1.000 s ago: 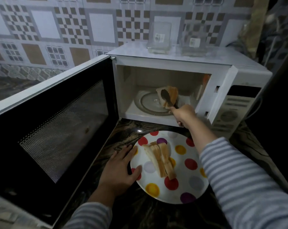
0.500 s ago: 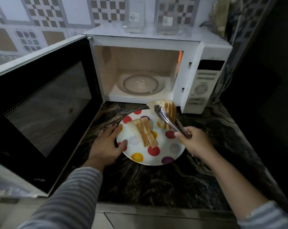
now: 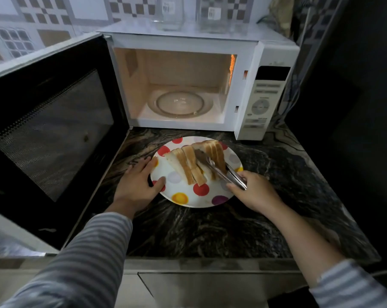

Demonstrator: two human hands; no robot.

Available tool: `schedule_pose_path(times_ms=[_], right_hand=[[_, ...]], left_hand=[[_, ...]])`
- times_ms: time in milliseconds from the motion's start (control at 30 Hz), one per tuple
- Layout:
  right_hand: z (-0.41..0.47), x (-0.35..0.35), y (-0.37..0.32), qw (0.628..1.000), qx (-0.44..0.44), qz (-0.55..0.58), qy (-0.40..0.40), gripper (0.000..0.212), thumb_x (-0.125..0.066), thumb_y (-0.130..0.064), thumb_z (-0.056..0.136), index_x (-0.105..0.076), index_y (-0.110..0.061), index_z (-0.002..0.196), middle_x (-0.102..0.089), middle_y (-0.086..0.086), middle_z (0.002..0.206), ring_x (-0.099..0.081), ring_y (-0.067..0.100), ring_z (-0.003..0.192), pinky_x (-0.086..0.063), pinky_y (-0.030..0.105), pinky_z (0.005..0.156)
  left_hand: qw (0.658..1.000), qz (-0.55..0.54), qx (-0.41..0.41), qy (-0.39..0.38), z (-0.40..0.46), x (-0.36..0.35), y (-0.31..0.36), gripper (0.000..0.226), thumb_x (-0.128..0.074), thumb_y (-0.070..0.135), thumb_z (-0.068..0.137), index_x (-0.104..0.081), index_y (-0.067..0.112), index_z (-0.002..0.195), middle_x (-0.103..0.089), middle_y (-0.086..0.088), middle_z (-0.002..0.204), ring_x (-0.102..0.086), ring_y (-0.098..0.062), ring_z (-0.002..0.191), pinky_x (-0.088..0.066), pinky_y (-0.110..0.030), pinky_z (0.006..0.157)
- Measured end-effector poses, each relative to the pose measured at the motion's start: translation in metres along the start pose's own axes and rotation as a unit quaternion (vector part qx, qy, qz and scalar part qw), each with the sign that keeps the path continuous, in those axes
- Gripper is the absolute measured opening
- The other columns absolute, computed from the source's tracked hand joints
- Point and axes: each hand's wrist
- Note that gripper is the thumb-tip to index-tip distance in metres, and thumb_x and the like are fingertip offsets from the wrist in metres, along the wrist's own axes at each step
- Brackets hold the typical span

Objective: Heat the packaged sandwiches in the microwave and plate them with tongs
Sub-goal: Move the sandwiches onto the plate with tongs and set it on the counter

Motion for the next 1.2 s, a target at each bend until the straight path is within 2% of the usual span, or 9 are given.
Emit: schedule_pose_path(times_ms=[200, 433, 533, 633, 767, 867, 933, 1000, 1200], right_hand=[[-0.017, 0.012, 0.014, 0.999, -0.024, 0.016, -0.017, 0.038, -0.069, -0.05, 0.08, -0.063, -0.024, 0.107, -0.065, -0.006, 0.091, -0.061, 0.012, 0.082, -0.048, 0.029, 0.068], [-0.068, 0.056, 0.047, 0.994, 0.002, 0.109, -0.011, 0.027, -0.076, -0.036, 0.078, -0.057, -0.035, 0.097, -0.065, -0.011, 0.086, -0.057, 0.002, 0.062, -0.035, 0.009, 0.039], [-0.076, 0.068, 0.045, 0.994, 0.037, 0.103, -0.01, 0.027, -0.075, -0.035, 0.08, -0.06, -0.035, 0.101, -0.066, -0.01, 0.086, -0.059, -0.001, 0.058, -0.04, 0.014, 0.048], [-0.075, 0.064, 0.036, 0.995, 0.071, 0.067, -0.028, 0.028, -0.075, -0.038, 0.079, -0.063, -0.033, 0.104, -0.067, -0.009, 0.086, -0.064, 0.005, 0.062, -0.055, 0.03, 0.058], [-0.069, 0.045, 0.016, 0.984, 0.156, -0.046, -0.066, 0.043, -0.071, -0.05, 0.077, -0.063, -0.031, 0.114, -0.067, -0.01, 0.105, -0.064, 0.012, 0.093, -0.054, 0.036, 0.082], [-0.065, 0.034, -0.001, 0.972, 0.202, -0.081, -0.091, 0.04, -0.067, -0.049, 0.081, -0.062, -0.031, 0.116, -0.066, -0.008, 0.108, -0.061, 0.015, 0.096, -0.051, 0.033, 0.081], [-0.063, 0.029, -0.011, 0.966, 0.223, -0.086, -0.097, 0.034, -0.066, -0.047, 0.083, -0.064, -0.032, 0.113, -0.067, -0.009, 0.103, -0.061, 0.015, 0.094, -0.052, 0.034, 0.078], [-0.061, 0.026, -0.017, 0.965, 0.23, -0.088, -0.092, 0.036, -0.067, -0.05, 0.082, -0.065, -0.034, 0.114, -0.067, -0.011, 0.105, -0.061, 0.014, 0.096, -0.05, 0.032, 0.079], [-0.059, 0.028, -0.004, 0.982, 0.159, -0.052, -0.088, 0.065, -0.076, -0.055, 0.07, -0.058, -0.029, 0.127, -0.064, -0.011, 0.105, -0.06, 0.011, 0.096, -0.048, 0.035, 0.091]], left_hand=[[1.0, -0.009, -0.005, -0.004, -0.001, 0.0, 0.0, 0.092, -0.023, 0.075, 0.072, -0.024, 0.027, 0.15, -0.022, 0.001, 0.158, -0.016, -0.016, 0.146, -0.009, -0.036, 0.119], [0.991, 0.015, -0.109, 0.074, -0.023, 0.015, 0.025, 0.106, -0.016, 0.088, 0.072, -0.012, 0.019, 0.153, -0.003, 0.005, 0.16, 0.004, -0.009, 0.145, 0.003, -0.046, 0.118], [0.978, 0.032, -0.182, 0.097, -0.033, 0.024, 0.056, 0.1, -0.02, 0.084, 0.077, -0.017, 0.018, 0.152, -0.011, 0.003, 0.159, -0.002, -0.01, 0.146, 0.004, -0.042, 0.119], [0.957, 0.057, -0.259, 0.117, -0.043, 0.029, 0.079, 0.088, -0.032, 0.074, 0.084, -0.019, 0.019, 0.152, -0.017, 0.002, 0.159, -0.004, -0.009, 0.146, -0.003, -0.047, 0.119], [0.936, 0.111, -0.327, 0.075, -0.058, 0.028, 0.096, 0.075, -0.034, 0.066, 0.09, -0.032, 0.018, 0.147, -0.034, 0.001, 0.152, -0.023, -0.013, 0.144, -0.009, -0.041, 0.118], [0.932, 0.139, -0.333, 0.043, -0.067, 0.027, 0.096, 0.059, -0.035, 0.058, 0.089, -0.053, 0.021, 0.132, -0.061, 0.001, 0.129, -0.056, -0.016, 0.12, -0.032, -0.037, 0.108], [0.94, 0.112, -0.32, 0.04, -0.072, 0.03, 0.092, 0.045, -0.046, 0.05, 0.088, -0.061, 0.022, 0.121, -0.069, 0.002, 0.109, -0.065, -0.021, 0.097, -0.048, -0.034, 0.089], [0.956, 0.087, -0.277, 0.027, -0.075, 0.034, 0.086, 0.035, -0.06, 0.042, 0.087, -0.063, 0.022, 0.115, -0.069, -0.001, 0.099, -0.065, -0.027, 0.089, -0.051, -0.035, 0.076], [0.974, 0.088, -0.2, 0.054, -0.079, 0.04, 0.068, 0.034, -0.069, 0.039, 0.081, -0.066, 0.019, 0.108, -0.07, -0.001, 0.103, -0.065, -0.028, 0.093, -0.046, -0.033, 0.079]])
Point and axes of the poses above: each hand's wrist, its own z-axis towards the middle knuckle, its own x-axis out of the back of the hand, y = z × x
